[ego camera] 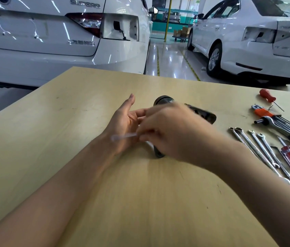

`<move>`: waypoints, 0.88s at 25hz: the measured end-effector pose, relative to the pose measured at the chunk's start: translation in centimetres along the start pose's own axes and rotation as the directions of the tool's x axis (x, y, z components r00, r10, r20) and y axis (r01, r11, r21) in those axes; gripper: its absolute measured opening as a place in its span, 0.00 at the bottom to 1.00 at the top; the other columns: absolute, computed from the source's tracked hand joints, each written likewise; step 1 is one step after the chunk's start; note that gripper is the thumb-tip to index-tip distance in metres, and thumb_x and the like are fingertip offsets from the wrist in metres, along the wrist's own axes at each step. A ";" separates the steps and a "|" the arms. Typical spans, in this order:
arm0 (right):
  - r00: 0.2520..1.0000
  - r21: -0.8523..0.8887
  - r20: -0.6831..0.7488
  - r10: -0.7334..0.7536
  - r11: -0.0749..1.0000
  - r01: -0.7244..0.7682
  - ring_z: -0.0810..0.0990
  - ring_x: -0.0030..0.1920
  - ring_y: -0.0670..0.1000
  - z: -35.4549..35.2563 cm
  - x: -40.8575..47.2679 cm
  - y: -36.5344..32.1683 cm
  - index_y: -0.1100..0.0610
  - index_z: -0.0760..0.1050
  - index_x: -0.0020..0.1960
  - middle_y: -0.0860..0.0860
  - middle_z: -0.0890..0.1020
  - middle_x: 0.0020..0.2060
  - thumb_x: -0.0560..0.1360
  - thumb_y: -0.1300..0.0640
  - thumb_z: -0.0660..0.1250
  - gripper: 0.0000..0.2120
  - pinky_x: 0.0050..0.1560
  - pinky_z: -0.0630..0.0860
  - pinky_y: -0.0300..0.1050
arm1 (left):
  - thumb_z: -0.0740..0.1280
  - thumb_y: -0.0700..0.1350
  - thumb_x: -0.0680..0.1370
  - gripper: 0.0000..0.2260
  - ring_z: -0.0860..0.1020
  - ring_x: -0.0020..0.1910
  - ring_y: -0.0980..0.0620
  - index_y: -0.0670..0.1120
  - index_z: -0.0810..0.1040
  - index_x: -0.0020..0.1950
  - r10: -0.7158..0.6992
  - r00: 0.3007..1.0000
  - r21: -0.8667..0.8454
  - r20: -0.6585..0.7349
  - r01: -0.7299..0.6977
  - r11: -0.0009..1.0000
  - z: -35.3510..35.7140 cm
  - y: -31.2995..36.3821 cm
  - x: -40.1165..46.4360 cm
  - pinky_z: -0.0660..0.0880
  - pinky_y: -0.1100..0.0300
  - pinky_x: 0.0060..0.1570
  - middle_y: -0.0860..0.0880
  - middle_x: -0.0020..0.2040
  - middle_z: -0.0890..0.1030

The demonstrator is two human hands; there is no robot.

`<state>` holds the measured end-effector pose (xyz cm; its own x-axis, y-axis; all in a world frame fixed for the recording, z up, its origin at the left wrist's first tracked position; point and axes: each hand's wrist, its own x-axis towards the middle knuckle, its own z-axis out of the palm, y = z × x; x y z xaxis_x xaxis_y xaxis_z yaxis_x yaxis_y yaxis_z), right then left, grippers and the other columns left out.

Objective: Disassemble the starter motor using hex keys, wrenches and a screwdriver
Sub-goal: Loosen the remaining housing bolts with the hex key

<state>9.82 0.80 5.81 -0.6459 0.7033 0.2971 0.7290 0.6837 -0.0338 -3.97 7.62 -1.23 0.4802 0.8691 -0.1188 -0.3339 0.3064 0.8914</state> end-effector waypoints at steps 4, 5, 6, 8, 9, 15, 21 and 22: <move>0.985 -0.023 0.050 -0.164 0.986 0.165 0.79 0.48 0.50 0.0 -1.5 -0.4 0.55 0.80 0.44 0.48 0.80 0.43 0.74 0.63 0.66 0.06 0.48 0.72 0.41 | 0.49 0.66 0.79 0.34 0.76 0.52 0.42 0.42 0.85 0.50 -0.022 1.000 -0.010 -0.010 0.022 1.000 -0.5 -0.1 0.1 0.71 0.51 0.51 0.40 0.53 0.81; 0.990 0.160 -0.091 -0.107 0.980 0.121 0.80 0.45 0.49 -0.3 -2.2 -0.3 0.56 0.82 0.44 0.48 0.82 0.40 0.73 0.63 0.69 0.04 0.46 0.74 0.41 | 0.49 0.65 0.79 0.34 0.78 0.49 0.43 0.42 0.85 0.49 -0.016 1.000 -0.024 0.002 0.016 1.000 -0.4 -0.1 0.1 0.73 0.53 0.49 0.41 0.50 0.82; 0.972 0.407 -0.231 0.038 0.911 0.061 0.82 0.40 0.48 -0.9 -2.9 0.0 0.56 0.83 0.43 0.49 0.83 0.37 0.71 0.62 0.71 0.03 0.42 0.76 0.40 | 0.48 0.65 0.79 0.34 0.79 0.46 0.44 0.42 0.85 0.48 -0.010 1.000 -0.035 0.012 0.011 0.999 -0.3 -0.1 0.2 0.75 0.55 0.46 0.42 0.47 0.83; 0.907 0.836 -0.226 0.355 0.548 -0.007 0.79 0.30 0.45 -2.0 -3.8 1.5 0.56 0.84 0.40 0.52 0.84 0.34 0.66 0.59 0.76 0.03 0.33 0.75 0.35 | 0.47 0.65 0.79 0.34 0.81 0.42 0.45 0.43 0.85 0.47 -0.002 1.000 -0.014 0.006 0.002 1.000 -0.3 -0.1 0.3 0.77 0.57 0.42 0.43 0.46 0.83; 0.890 0.937 -0.114 0.441 0.344 -0.051 0.78 0.28 0.44 -2.2 -4.1 2.3 0.57 0.84 0.38 0.53 0.84 0.33 0.64 0.56 0.76 0.05 0.29 0.73 0.33 | 0.47 0.65 0.79 0.34 0.81 0.40 0.46 0.44 0.85 0.47 0.001 1.000 0.002 -0.002 -0.001 1.000 -0.3 -0.1 0.3 0.77 0.57 0.40 0.43 0.45 0.83; 0.823 0.918 0.344 0.452 0.022 -0.395 0.59 0.13 0.42 -2.6 -5.4 4.4 0.64 0.80 0.36 0.54 0.76 0.21 0.59 0.51 0.72 0.15 0.21 0.53 0.26 | 0.47 0.66 0.79 0.34 0.80 0.40 0.47 0.43 0.84 0.51 0.001 1.000 0.016 0.003 -0.001 1.000 -0.6 -0.4 0.6 0.77 0.55 0.41 0.43 0.46 0.83; 0.777 0.747 0.470 0.419 0.279 -0.603 0.60 0.14 0.46 -3.1 -4.2 4.0 0.62 0.80 0.29 0.54 0.76 0.18 0.56 0.49 0.74 0.15 0.36 0.51 0.48 | 0.47 0.64 0.80 0.32 0.80 0.41 0.47 0.44 0.84 0.51 0.003 1.000 0.041 0.020 -0.003 0.999 -0.6 -0.3 0.4 0.78 0.55 0.42 0.44 0.46 0.83; 0.772 0.729 0.492 0.402 0.294 -0.618 0.60 0.14 0.46 -3.2 -4.1 3.9 0.59 0.80 0.27 0.53 0.76 0.17 0.57 0.49 0.74 0.13 0.37 0.50 0.52 | 0.48 0.63 0.80 0.32 0.80 0.41 0.47 0.43 0.84 0.51 -0.003 1.000 0.049 0.012 0.002 0.999 -0.5 -0.2 0.2 0.77 0.55 0.42 0.43 0.46 0.83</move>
<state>16.02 -0.04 7.52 -0.3171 0.9137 -0.2540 0.4483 -0.0916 -0.8892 -4.15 7.94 -1.66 0.4909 0.8634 -0.1163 -0.2927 0.2892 0.9114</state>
